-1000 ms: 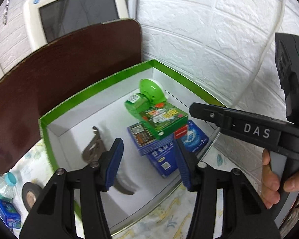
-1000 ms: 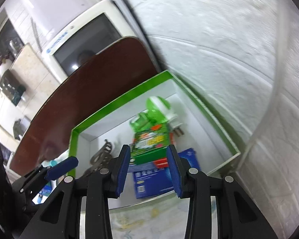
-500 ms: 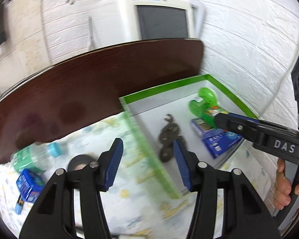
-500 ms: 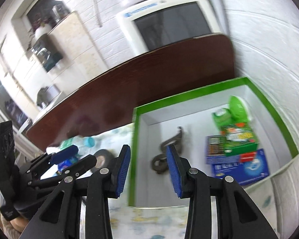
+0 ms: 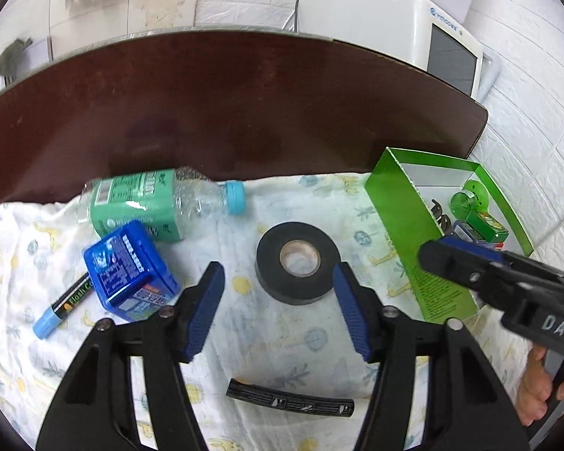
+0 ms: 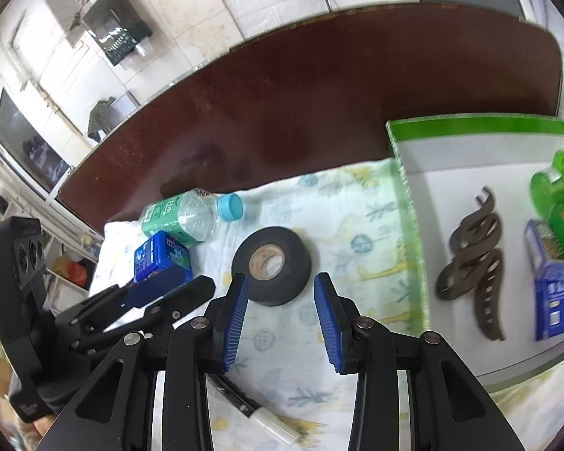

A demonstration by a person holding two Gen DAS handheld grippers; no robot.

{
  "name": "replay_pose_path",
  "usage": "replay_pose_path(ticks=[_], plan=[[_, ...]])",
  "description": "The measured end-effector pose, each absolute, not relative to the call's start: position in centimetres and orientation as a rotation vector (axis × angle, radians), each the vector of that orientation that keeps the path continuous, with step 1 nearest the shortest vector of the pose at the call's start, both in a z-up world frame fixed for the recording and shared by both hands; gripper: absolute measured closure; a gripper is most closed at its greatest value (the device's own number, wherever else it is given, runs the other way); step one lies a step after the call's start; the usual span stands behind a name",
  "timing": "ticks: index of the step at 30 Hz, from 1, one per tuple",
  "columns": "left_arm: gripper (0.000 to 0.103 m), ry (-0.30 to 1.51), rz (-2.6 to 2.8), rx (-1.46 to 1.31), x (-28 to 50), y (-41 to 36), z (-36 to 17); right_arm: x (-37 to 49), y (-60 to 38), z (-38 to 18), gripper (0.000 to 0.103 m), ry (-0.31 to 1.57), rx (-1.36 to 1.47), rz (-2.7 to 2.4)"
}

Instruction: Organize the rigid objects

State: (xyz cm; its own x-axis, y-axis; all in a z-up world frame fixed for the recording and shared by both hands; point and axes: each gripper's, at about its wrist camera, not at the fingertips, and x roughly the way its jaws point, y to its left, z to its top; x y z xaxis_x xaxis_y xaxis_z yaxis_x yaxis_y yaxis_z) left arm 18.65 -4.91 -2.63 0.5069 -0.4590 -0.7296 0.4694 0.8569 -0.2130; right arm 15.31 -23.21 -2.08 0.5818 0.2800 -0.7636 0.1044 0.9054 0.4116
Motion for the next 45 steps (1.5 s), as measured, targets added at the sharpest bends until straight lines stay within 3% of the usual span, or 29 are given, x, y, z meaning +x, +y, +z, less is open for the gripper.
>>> replay_pose_path(ticks=[1, 2, 12, 17, 37, 45], plan=[[0.064, 0.888, -0.576, 0.012, 18.8, -4.9, -2.9, 15.6, -22.9, -2.4, 0.064, 0.963, 0.453, 0.104], [0.065, 0.898, -0.589, 0.01, 18.9, -4.8, -3.1, 16.0, -22.6, -2.8, 0.064, 0.973, 0.456, 0.096], [0.066, 0.945, -0.604, -0.013, 21.7, -4.7, -5.3, 19.2, -22.1, -5.1, 0.064, 1.043, 0.498, -0.017], [0.075, 0.982, -0.62, -0.029, 23.2, -5.1, -6.5, 20.7, -22.6, -6.9, 0.063, 1.092, 0.599, -0.058], [0.074, 1.025, -0.69, -0.035, 24.9, -6.0, -8.1, 22.6, -21.3, -8.0, 0.063, 1.128, 0.553, -0.04], [0.074, 0.995, -0.653, 0.013, 23.6, -5.4, -7.2, 21.7, -19.7, -5.9, 0.063, 1.063, 0.504, 0.001]])
